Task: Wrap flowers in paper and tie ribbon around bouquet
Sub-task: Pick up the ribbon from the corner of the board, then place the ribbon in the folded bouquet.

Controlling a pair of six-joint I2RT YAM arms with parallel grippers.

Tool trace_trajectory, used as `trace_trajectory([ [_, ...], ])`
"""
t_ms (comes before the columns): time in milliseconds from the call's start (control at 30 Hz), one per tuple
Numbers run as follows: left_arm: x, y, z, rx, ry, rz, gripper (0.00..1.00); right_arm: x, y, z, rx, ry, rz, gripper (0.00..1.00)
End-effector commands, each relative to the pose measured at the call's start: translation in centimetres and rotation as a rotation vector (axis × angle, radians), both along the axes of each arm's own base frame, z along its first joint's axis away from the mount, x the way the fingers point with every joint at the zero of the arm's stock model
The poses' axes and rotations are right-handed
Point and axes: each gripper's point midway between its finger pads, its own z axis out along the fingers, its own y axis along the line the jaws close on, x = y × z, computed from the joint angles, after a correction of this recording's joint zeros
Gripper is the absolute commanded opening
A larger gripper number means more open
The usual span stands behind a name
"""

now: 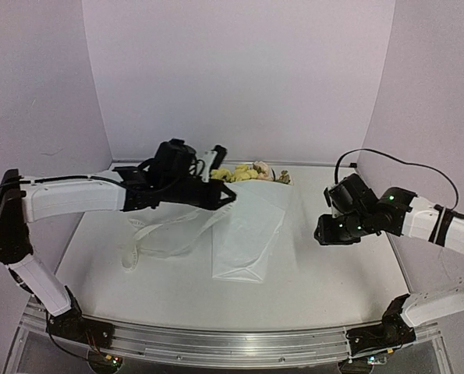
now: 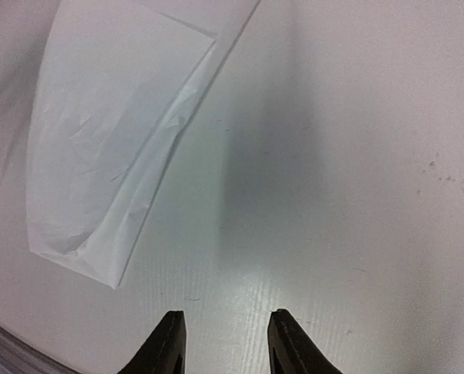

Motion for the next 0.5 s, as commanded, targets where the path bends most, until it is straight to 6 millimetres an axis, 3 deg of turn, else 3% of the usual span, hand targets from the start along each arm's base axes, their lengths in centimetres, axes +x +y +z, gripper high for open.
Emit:
trace_trajectory([
  [0,-6.0,-9.3,0.7,-0.054,-0.075,-0.437,0.0,-0.4,-5.6,0.8,-0.179,-0.096,-0.127,0.41],
  [100,-8.1,-12.1,0.2,-0.053,-0.087,-0.532,0.07,-1.2,-7.5,0.7,-0.219,-0.125,-0.157,0.45],
  [200,-9.1,-13.2,0.2,-0.047,-0.094,-0.563,0.11,-1.6,-8.2,0.9,-0.229,-0.14,-0.154,0.54],
  [233,-8.9,-13.1,0.3,-0.048,-0.097,-0.548,0.19,-1.7,-8.0,0.9,-0.225,-0.135,-0.14,0.59],
  [300,-8.3,-12.2,0.7,-0.043,-0.116,-0.487,0.49,-1.7,-7.0,0.8,-0.208,-0.11,-0.093,0.65],
  [333,-7.7,-11.4,1.4,-0.049,-0.135,-0.435,0.57,-1.7,-6.3,0.9,-0.192,-0.093,-0.064,0.67],
  [400,-5.8,-9.3,1.8,-0.047,-0.137,-0.289,0.67,-1.6,-5.2,1.1,-0.167,-0.073,-0.031,0.7],
  [467,-2.7,-6.0,2.1,-0.045,-0.098,-0.104,0.68,-1.5,-4.2,1.1,-0.149,-0.049,0.0,0.71],
])
